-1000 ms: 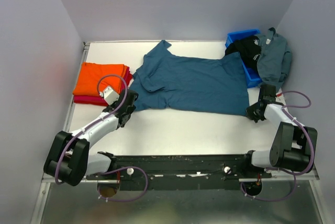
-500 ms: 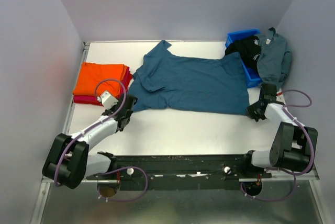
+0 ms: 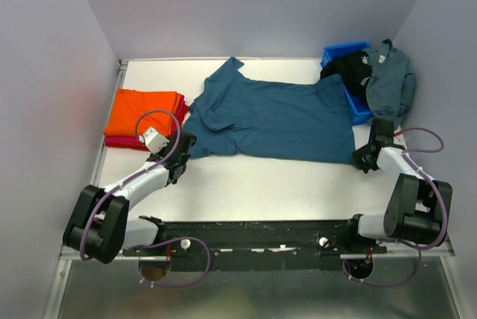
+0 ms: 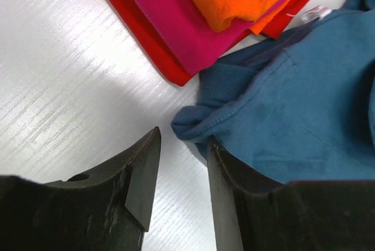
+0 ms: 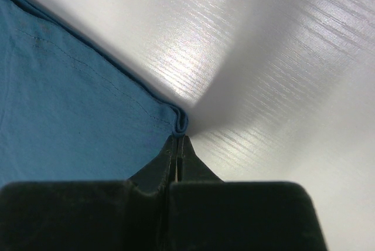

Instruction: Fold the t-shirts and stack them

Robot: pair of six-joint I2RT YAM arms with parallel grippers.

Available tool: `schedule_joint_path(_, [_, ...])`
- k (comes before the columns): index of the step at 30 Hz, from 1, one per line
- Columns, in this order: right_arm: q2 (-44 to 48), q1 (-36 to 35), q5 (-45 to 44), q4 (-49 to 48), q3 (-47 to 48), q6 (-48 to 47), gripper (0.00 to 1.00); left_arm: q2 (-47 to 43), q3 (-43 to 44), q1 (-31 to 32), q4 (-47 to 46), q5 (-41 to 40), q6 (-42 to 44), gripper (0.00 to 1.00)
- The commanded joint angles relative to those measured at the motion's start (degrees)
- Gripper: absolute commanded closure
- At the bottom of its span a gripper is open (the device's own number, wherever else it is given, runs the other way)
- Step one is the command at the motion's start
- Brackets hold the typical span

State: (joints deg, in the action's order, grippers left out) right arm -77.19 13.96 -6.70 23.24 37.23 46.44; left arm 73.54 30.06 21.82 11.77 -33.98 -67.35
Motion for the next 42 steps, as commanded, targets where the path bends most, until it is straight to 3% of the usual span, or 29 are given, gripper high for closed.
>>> schedule_joint_path(1, [0.81, 0.55, -0.51, 0.75, 1.44, -0.82, 0.99, -6.64, -0.10, -0.20, 6.83, 0.23, -4.52, 0.53])
schedule_joint_path(7, [0.20, 0.46, 0.28, 0.31, 1.61, -0.82, 0.99, -13.95, -1.76, -0.46, 2.91, 1.99, -3.93, 0.47])
schedule_joint_path(12, [0.19, 0.55, 0.55, 0.22, 1.53, -0.82, 0.99, -8.69, 1.22, -0.91, 5.89, 2.07, -6.73, 0.48])
schedule_joint_path(24, [0.90, 0.55, 0.99, 0.40, 1.44, -1.17, 0.99, -0.07, -0.62, -3.19, -2.97, 1.90, -6.57, 0.50])
schedule_joint_path(27, [0.90, 0.46, 0.99, 0.40, 1.26, -1.08, 0.99, 1.95, -1.15, -3.98, -4.65, 1.28, -6.56, 0.62])
schedule_joint_path(32, [0.98, 0.55, 0.90, 0.66, 1.53, -1.17, 0.99, 2.67, -2.37, -5.56, -7.36, 1.54, -5.26, 1.00])
schedule_joint_path(36, [1.07, 0.55, 0.28, 1.45, 2.23, -1.26, 0.99, -1.72, -1.95, -5.65, -7.21, 2.08, -1.12, 1.00])
schedule_joint_path(42, [2.13, 0.90, 0.46, 5.93, 6.09, -1.26, 0.99, -7.70, 3.76, -5.65, 5.00, -0.04, 3.44, 1.00])
